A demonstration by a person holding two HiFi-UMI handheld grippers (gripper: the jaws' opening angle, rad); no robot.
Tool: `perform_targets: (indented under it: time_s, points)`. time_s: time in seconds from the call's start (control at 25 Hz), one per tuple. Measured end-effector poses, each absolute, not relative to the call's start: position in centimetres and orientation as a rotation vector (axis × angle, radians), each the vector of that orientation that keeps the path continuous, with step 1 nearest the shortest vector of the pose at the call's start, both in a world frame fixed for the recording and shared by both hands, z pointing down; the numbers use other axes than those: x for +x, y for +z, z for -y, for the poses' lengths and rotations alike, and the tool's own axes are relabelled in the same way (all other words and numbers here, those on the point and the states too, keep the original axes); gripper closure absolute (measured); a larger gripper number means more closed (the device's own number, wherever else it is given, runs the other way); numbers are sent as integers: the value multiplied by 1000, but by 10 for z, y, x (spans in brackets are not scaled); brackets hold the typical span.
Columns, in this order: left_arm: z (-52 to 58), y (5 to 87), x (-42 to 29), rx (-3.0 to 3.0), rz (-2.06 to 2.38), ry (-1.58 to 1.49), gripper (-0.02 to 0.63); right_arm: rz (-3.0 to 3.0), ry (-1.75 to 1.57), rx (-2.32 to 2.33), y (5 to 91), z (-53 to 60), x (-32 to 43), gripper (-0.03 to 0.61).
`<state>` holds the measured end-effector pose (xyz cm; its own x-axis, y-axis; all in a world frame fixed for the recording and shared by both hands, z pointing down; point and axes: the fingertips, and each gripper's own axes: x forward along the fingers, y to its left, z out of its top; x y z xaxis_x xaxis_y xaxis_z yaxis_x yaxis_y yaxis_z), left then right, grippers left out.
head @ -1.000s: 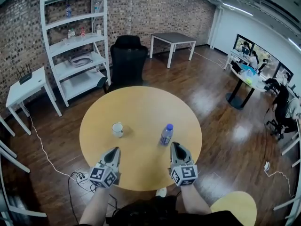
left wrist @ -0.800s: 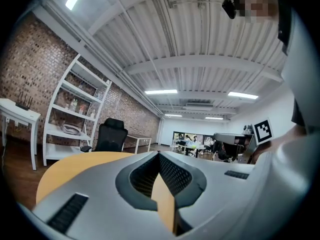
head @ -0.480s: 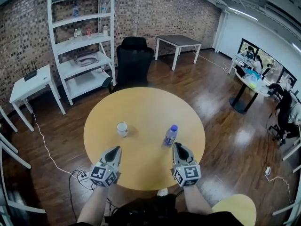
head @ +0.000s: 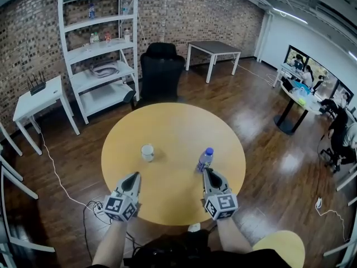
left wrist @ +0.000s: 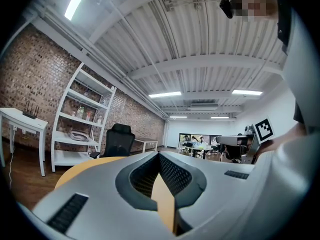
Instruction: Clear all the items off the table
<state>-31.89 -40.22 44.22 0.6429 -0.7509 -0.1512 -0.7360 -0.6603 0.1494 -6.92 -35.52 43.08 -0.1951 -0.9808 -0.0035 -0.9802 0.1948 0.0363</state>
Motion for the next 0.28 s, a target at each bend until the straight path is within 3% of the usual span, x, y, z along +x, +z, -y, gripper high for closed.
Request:
perform_targets:
  time_s: [0.28]
  points:
    - [404, 438, -322, 2831, 1278, -269, 614, 2310, -268, 1847, 435, 355, -96, 577]
